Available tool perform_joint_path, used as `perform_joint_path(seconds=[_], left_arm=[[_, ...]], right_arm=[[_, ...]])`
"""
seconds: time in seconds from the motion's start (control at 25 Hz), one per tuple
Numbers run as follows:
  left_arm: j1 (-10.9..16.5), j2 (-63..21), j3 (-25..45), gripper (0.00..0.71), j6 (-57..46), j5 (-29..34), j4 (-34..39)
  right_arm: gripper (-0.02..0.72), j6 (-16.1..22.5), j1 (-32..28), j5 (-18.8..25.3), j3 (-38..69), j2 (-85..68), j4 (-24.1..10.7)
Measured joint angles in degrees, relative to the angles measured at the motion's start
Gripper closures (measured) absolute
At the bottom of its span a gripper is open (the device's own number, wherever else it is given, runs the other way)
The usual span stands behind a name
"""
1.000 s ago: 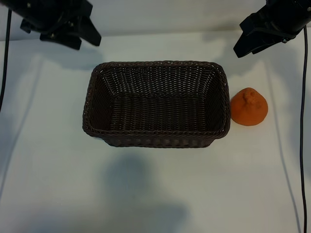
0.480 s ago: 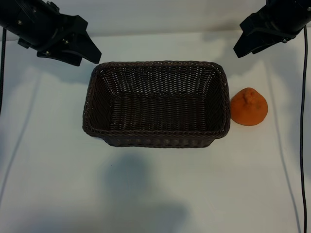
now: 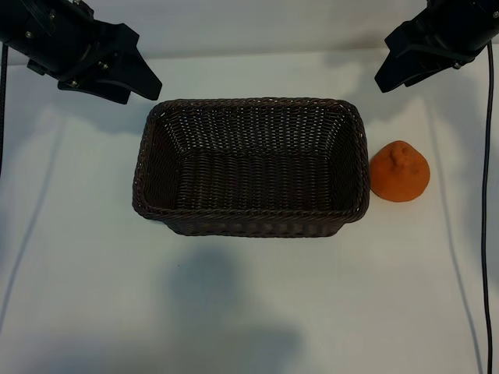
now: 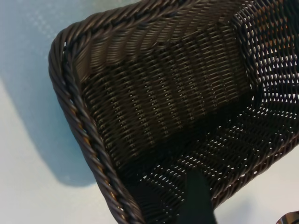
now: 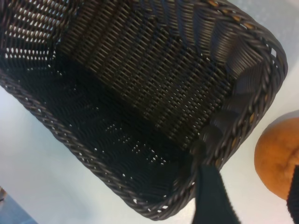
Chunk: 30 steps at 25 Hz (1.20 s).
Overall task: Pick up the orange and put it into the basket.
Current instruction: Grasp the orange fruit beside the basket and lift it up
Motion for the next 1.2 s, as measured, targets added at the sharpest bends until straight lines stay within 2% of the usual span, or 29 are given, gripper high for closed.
perform_joint_path(seconds=[0.24, 0.48, 0.64, 0.8, 1.0, 1.2], left_arm=[[0.00, 0.00, 0.00, 0.153, 0.04, 0.00, 0.00], [0.00, 0.00, 0.00, 0.153, 0.04, 0.00, 1.16], [0.00, 0.00, 0.00, 0.153, 0.18, 0.00, 2.45], [0.00, 0.00, 0.00, 0.153, 0.18, 0.00, 2.56], [0.00, 0.00, 0.00, 0.153, 0.11, 0.00, 2.61], [0.00, 0.00, 0.00, 0.153, 0.16, 0.00, 2.61]], right_arm=[[0.290, 0.00, 0.00, 0.00, 0.00, 0.00, 0.00], [0.181, 0.00, 0.00, 0.00, 0.00, 0.00, -0.23], [0.156, 0.11, 0.00, 0.00, 0.00, 0.00, -1.23], [0.150, 0.79, 0.00, 0.06, 0.00, 0.00, -5.27], [0.150, 5.44, 0.00, -0.80, 0.00, 0.00, -12.07], [0.150, 6.33, 0.00, -1.74, 0.00, 0.23, -12.84]])
